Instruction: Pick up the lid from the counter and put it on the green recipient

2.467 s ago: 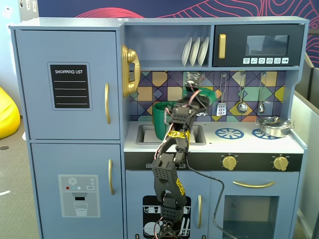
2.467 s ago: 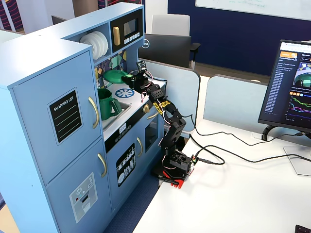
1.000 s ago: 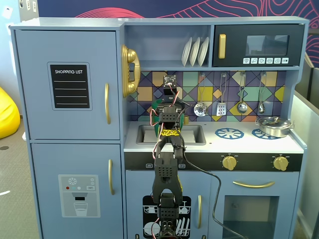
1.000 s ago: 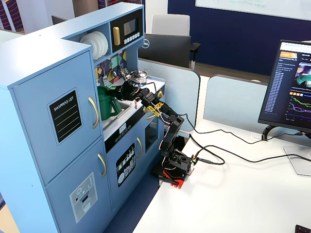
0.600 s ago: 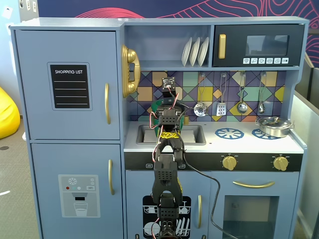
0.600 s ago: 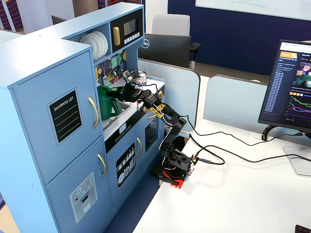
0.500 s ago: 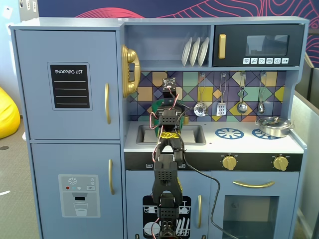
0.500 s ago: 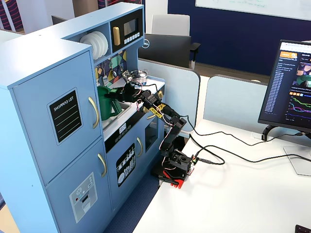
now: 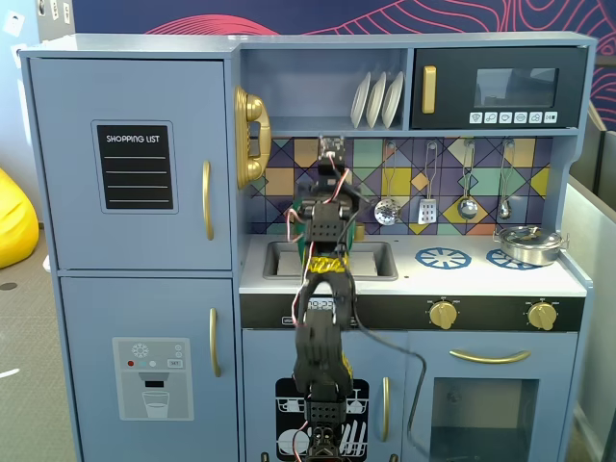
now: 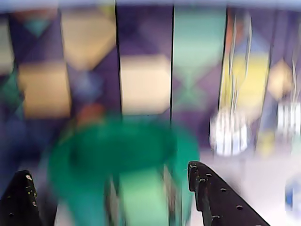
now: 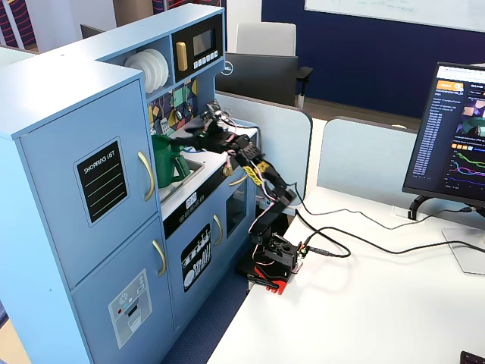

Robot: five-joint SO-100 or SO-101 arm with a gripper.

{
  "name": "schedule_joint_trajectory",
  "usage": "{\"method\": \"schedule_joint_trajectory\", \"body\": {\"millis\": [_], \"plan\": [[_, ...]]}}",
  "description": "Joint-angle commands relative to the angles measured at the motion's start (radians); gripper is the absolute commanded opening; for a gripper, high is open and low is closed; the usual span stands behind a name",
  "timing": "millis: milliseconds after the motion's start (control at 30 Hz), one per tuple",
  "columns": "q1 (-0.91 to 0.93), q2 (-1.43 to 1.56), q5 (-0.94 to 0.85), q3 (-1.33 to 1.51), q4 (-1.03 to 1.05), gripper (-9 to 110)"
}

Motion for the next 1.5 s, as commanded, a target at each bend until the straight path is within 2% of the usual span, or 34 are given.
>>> {"method": "schedule_joint_trajectory", "body": {"millis": [0, 133, 267, 333, 433, 533, 800, 933, 1000, 1100, 1133, 1200, 1467], "plan": [[0.000, 0.278, 0.046, 0.273, 0.104, 35], [0.011, 0.477, 0.057, 0.617, 0.169, 30], [0.000, 0.660, 0.052, 1.023, 0.115, 14], [-0.037, 0.736, 0.040, 1.192, 0.083, 1], [-0.071, 0.839, 0.167, 1.382, 0.051, 0], [-0.078, 0.899, 0.155, 1.496, 0.133, 0], [-0.107, 0.977, 0.210, 1.586, 0.448, 0], [-0.112, 0.977, 0.207, 1.588, 0.538, 0], [-0.110, 0.977, 0.181, 1.588, 0.578, 0], [-0.132, 0.977, 0.014, 1.588, 0.706, 1], [-0.133, 0.979, 0.031, 1.588, 0.738, 1], [-0.114, 0.979, 0.124, 1.588, 0.744, 3], [-0.089, 0.979, 0.107, 1.588, 0.747, 4]]}}
